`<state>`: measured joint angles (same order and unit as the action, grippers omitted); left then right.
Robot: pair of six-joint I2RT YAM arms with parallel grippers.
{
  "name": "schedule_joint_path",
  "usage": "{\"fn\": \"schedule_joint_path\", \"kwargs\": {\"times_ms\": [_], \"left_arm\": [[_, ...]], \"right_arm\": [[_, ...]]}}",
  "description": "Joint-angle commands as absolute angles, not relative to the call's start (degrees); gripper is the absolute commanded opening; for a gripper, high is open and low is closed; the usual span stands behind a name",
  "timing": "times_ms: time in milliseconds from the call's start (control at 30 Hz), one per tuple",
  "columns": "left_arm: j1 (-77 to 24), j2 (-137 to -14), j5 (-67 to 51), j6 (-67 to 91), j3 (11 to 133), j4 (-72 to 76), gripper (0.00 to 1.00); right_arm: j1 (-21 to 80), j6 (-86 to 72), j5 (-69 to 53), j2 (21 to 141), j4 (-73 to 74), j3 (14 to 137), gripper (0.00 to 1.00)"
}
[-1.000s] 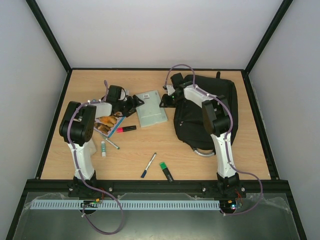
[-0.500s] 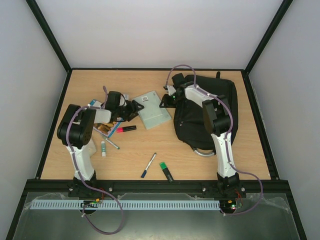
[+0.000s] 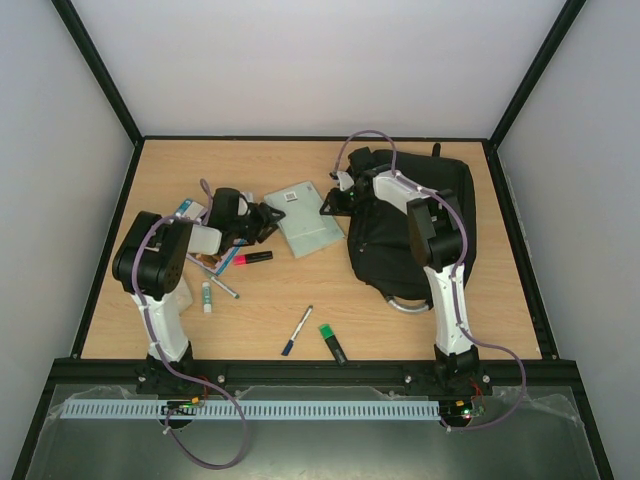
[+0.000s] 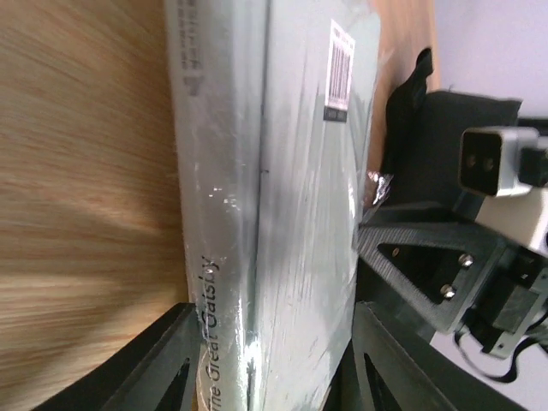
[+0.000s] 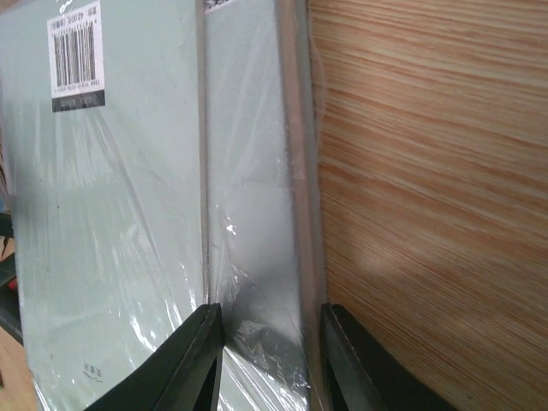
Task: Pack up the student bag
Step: Pick up the book from the center of the board.
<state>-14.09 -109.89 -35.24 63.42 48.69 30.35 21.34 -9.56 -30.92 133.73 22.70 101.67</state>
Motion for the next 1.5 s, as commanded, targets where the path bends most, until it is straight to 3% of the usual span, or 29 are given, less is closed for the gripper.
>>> {"fn": "schedule_joint_path", "kwargs": {"times_ms": [0,433,533,633,767,900,1167,1333,1467], "left_arm": [[-17.06,-105.73,-39.91,64.76,50.83,44.79,0.47],[-17.91,-110.87,-42.15,71.63,52.73,49.23,0.42],[-18.48,-111.32,-41.95,71.28,54.63,45.68,0.47],[-19.24,-112.15,-41.99,66.83,58.35,37.01,0.64],[-19.92,-112.64,-41.11,66.13,58.76,35.95,0.64],[-20.93,-114.25,-40.87,66.3,59.07,36.43,0.71],[-22.37,-117.02,-40.55,65.8,60.44,33.93,0.67],[-22.41,-118.6,-38.88,61.59,62.44,29.22,0.78],[-22.48,-121.52,-43.77,63.61,63.04,33.4,0.7]], "right_arm": [[23.64,-8.31,-35.28,138.6,29.97,97.66,0.31],[23.64,-7.61,-40.99,138.87,29.94,97.19,0.32],[23.64,-7.48,-41.18,138.78,30.06,97.34,0.32],[23.64,-7.7,-42.0,138.93,30.01,97.53,0.32],[23.65,-7.6,-42.83,138.96,30.2,97.52,0.32],[23.64,-7.64,-43.75,138.96,30.32,97.64,0.32],[23.64,-7.21,-43.19,138.56,30.71,97.65,0.32],[23.59,-7.02,-42.54,138.81,30.8,97.68,0.32],[23.64,-6.96,-42.17,139.7,31.13,98.29,0.32]]}}
